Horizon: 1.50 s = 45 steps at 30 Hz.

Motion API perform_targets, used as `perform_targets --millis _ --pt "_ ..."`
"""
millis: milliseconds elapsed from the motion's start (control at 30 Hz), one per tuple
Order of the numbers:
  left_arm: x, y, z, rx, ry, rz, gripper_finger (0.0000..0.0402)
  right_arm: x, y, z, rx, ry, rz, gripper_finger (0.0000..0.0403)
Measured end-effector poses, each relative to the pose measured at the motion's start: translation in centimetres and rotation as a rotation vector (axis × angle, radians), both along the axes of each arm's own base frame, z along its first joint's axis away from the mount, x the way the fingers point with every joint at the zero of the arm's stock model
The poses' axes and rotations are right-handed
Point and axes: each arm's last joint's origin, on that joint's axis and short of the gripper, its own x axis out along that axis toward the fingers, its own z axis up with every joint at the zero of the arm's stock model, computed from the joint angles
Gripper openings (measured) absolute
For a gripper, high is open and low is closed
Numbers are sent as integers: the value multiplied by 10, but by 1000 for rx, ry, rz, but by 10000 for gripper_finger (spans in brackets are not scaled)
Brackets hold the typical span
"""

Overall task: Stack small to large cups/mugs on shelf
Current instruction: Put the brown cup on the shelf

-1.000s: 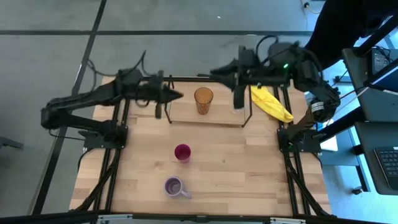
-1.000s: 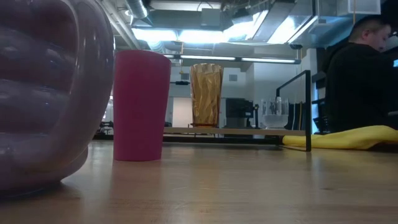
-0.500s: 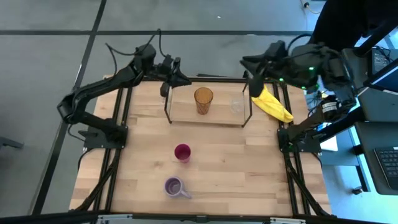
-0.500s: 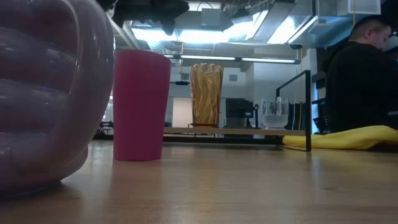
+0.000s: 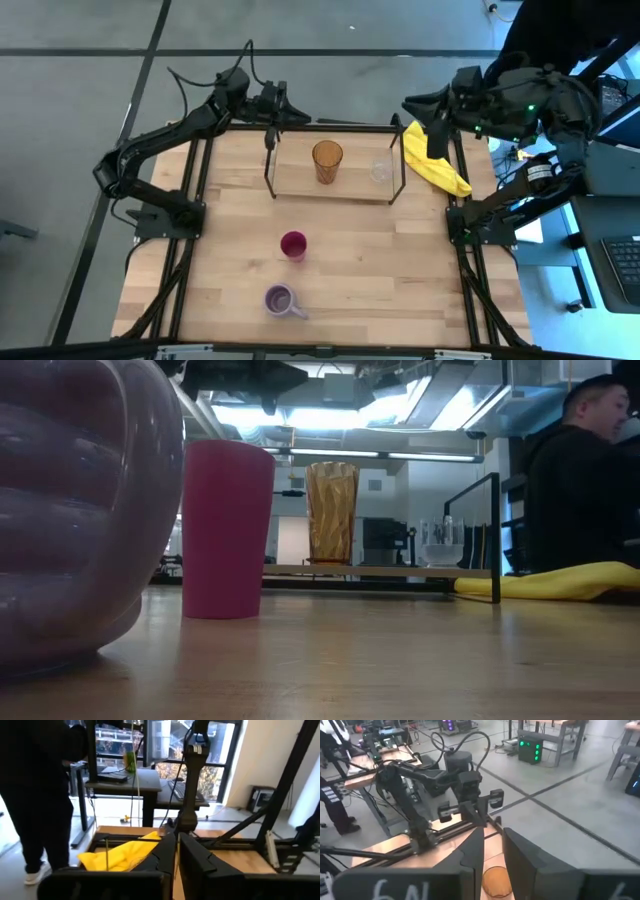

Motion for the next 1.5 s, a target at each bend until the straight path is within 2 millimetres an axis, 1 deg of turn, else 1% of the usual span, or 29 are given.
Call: perform_targets --millis 233,300,400,533,667,767,833,900,933,1000,1100,1167,1333,1433,1500 --pt "6 -8 4 -144 -20 6 2 -5 0 -2 -68 65 19 74" --pt "9 -11 7 -154 -42 0 1 -14 0 -2 -67 72 20 74" --pt "13 -18 13 -157 -96 -8 3 -36 0 1 -49 54 38 74" --pt "20 -30 20 -124 -168 36 5 -68 3 8 -38 -7 154 74" --pt "30 -46 21 -57 -191 93 9 -95 3 9 -34 -24 190 74" --pt "37 -56 22 -43 -207 216 12 -106 3 9 -44 -28 176 74" --pt "40 -62 22 23 -216 288 12 -109 3 9 -67 -23 181 74" --pt "41 -67 24 95 -226 299 10 -110 3 9 -76 -14 185 74" --pt "41 -67 26 103 -224 268 9 -108 3 8 -77 -6 186 74" --pt "42 -58 30 92 -209 144 7 -102 3 7 -82 8 183 74" --pt "51 -29 26 -12 -111 -27 6 -92 2 5 -76 23 147 74" --pt "60 -9 19 -56 -42 -86 6 -87 1 4 -58 26 121 74" --pt "82 32 19 -33 -11 -197 5 -80 1 3 37 -1 87 74" --pt "93 54 17 -42 25 -255 5 -76 1 2 86 -4 72 74" --pt "98 64 17 -36 46 -287 5 -74 1 1 109 -7 65 74"
